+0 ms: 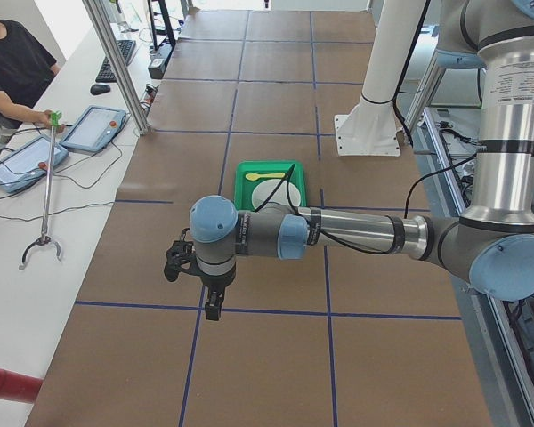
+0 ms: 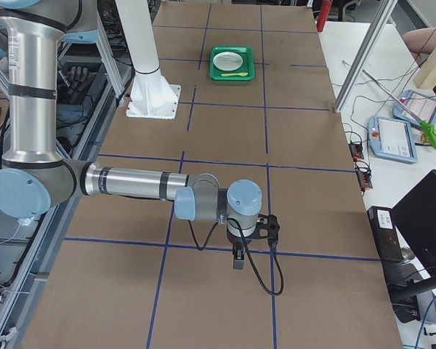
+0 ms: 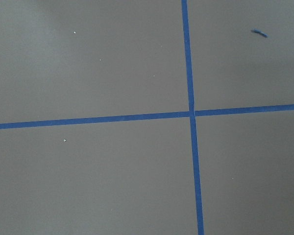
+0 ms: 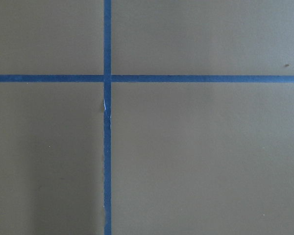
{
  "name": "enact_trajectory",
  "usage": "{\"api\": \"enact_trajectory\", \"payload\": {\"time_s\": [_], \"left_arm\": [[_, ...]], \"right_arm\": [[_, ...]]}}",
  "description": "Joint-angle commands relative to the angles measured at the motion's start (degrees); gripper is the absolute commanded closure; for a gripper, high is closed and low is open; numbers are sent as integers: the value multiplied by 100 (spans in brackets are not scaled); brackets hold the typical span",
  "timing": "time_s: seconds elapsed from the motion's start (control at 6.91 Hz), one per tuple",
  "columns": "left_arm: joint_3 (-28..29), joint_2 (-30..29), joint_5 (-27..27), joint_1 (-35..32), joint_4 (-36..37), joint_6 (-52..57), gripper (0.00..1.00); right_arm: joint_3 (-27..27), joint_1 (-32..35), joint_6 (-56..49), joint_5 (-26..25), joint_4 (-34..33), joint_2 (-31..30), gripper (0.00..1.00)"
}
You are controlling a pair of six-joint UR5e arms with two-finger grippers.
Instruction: Place spoon
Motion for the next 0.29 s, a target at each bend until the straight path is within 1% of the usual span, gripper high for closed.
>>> {"api": "enact_trajectory", "payload": {"time_s": [0.0,0.14], "left_arm": [[-48,-6,0,-5,8,1,0],[-74,-6,0,-5,8,1,0]], "right_arm": [[-7,0,0,-5,0,6,0],[2,0,0,4,0,6,0]]}}
